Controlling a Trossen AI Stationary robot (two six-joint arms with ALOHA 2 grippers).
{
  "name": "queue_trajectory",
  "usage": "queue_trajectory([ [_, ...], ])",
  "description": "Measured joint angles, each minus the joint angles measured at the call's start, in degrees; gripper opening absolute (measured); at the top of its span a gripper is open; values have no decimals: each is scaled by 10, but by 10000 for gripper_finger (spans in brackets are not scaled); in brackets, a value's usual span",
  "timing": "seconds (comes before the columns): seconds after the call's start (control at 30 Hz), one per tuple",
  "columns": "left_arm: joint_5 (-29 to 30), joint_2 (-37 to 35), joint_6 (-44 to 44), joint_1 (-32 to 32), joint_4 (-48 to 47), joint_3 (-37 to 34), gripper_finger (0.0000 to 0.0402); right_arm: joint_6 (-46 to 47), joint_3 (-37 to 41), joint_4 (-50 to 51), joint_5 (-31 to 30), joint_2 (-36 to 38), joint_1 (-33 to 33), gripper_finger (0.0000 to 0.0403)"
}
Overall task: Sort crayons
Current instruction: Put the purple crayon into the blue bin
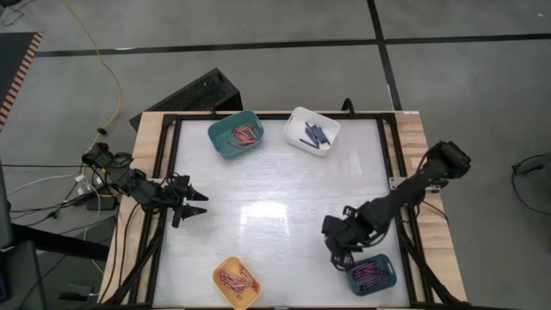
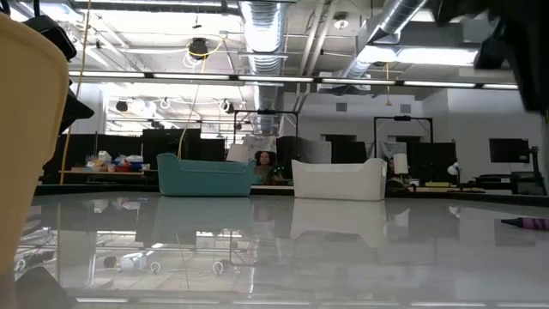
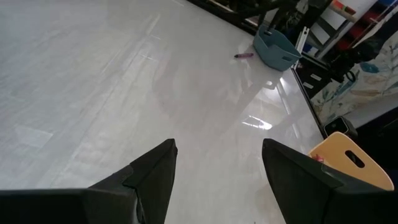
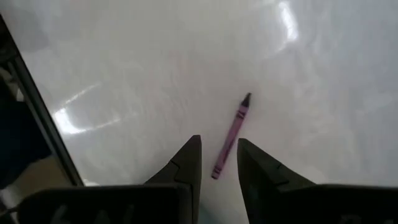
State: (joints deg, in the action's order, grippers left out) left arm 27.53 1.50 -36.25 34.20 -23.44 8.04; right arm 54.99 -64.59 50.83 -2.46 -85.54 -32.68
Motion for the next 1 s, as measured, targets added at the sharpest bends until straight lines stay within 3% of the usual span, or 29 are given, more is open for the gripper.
queue_trajectory([
  [0.2,0,0,0,0,0,0,228,24,-28,38,-80,0,-65,98],
  [0.4,0,0,0,0,0,0,228,77,-12,65,-80,-1,-95,109],
  [0.67,0,0,0,0,0,0,228,72,-12,63,-143,-1,-96,123],
  [1.0,0,0,0,0,0,0,228,51,-12,61,-143,0,-63,131],
])
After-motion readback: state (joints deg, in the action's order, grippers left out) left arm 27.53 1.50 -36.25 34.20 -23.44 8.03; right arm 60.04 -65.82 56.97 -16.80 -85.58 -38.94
